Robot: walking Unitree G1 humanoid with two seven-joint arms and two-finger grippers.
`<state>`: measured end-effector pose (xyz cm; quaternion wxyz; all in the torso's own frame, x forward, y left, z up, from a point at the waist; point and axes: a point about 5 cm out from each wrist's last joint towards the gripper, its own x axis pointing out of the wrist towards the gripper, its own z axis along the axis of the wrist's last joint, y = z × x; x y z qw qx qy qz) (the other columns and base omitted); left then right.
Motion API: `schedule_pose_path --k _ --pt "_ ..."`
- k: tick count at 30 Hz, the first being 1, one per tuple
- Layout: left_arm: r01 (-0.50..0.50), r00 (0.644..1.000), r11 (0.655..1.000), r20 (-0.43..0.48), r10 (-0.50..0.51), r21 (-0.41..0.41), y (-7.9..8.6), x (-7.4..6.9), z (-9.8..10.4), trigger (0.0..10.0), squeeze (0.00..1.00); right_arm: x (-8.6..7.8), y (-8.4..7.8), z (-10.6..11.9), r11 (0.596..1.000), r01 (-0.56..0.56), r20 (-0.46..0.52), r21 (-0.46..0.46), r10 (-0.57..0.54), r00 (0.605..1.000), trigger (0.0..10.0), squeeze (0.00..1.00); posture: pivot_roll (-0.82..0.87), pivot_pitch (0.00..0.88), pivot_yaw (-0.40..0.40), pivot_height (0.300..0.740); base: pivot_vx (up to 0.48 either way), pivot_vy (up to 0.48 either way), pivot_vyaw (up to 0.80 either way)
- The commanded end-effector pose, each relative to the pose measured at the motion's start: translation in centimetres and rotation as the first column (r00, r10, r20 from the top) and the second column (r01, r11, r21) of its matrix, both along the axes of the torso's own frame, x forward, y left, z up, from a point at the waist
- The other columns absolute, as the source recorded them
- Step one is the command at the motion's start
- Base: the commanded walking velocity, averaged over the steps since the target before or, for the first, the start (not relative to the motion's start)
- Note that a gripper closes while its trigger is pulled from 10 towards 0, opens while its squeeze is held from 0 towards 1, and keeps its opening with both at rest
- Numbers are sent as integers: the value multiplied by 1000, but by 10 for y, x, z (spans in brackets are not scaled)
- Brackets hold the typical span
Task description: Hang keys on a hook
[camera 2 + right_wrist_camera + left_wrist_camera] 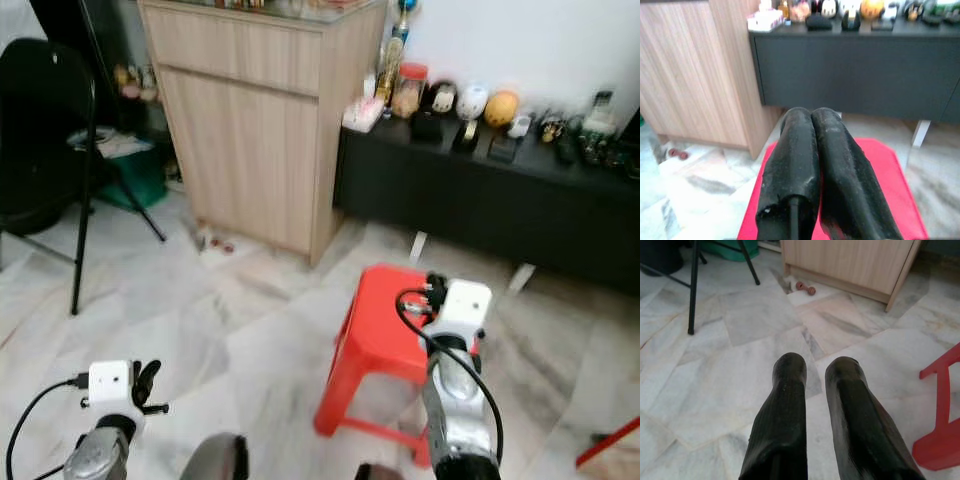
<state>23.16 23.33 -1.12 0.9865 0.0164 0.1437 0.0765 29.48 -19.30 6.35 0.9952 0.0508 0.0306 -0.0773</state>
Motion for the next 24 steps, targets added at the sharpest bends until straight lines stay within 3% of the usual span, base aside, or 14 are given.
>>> schedule_pose_path --k 1,10,16,19,21,24 --pt "5 1000 1000 11 -5 2 -1 4 2 10000 0 4 -3 8 1000 8 20 -18 -8 1000 10000 0 180 0 -77 655 0 0 0" --pt "3 1000 1000 18 -3 -1 -1 5 3 10000 0 3 -6 7 999 21 13 -27 -21 1000 10000 0 180 10 -79 710 0 0 0" --pt "4 1000 1000 18 -4 -10 -2 6 3 10000 0 2 -10 9 994 51 19 -93 -49 999 10000 0 180 16 -77 740 0 0 0" --pt "10 1000 1000 17 -10 -15 -2 6 3 10000 0 1 -11 12 981 72 23 -182 -69 997 10000 0 180 17 -77 740 0 0 0" --pt "9 1000 1000 18 -9 -16 -1 6 4 10000 0 -1 -16 12 924 101 1 -369 -109 994 10000 0 179 18 -74 740 0 0 0" --pt "12 1000 1000 18 -11 -18 -1 6 4 10000 0 -4 -25 9 901 172 -13 -399 -194 981 10000 0 179 19 -73 740 0 0 0"
